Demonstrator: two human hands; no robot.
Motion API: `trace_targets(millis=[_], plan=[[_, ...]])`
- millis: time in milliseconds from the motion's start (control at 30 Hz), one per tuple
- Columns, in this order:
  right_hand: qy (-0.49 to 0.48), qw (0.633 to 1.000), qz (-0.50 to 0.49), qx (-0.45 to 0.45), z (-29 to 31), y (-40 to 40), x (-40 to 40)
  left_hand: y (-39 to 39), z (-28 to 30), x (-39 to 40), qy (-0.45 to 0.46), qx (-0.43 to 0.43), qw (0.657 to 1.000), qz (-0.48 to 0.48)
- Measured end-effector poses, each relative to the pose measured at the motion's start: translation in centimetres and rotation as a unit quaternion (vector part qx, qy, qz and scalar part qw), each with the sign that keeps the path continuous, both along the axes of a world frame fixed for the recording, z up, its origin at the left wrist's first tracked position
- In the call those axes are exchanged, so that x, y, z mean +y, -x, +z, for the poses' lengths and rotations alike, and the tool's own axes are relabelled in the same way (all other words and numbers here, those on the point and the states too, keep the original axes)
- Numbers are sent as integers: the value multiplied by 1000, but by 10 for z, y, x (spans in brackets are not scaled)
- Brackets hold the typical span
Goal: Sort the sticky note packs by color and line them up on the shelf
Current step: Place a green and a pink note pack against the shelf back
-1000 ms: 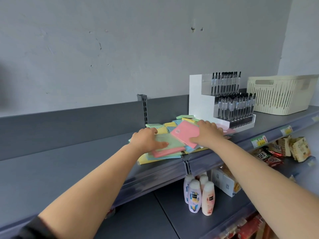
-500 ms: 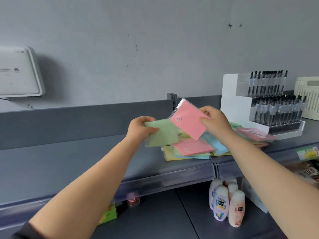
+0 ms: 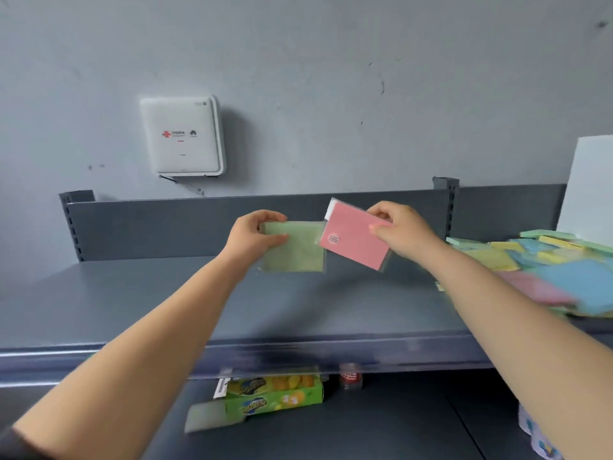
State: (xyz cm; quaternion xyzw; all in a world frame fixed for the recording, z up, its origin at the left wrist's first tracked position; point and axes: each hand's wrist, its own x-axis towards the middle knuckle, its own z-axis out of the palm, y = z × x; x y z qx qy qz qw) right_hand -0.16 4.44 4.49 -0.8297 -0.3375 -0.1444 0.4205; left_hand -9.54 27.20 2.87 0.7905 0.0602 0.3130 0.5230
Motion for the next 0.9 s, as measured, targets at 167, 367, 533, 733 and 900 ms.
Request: trace_targets(millis=[167,367,533,733,900], plan=[[23,999,35,2,-5,13,79,26,-6,77,-12,-5,999,36],[46,998,44,0,-5,23,164,43,-5,164,-21,7,999,46],[64,997,37,9,0,30,222,58,7,233,-32,17,998,52],[107,994,21,-2,3,38,285,72,8,306,-57,9,996,64],[142,990,6,-9,2,38,325,73,3,345,-73,20,995,66]])
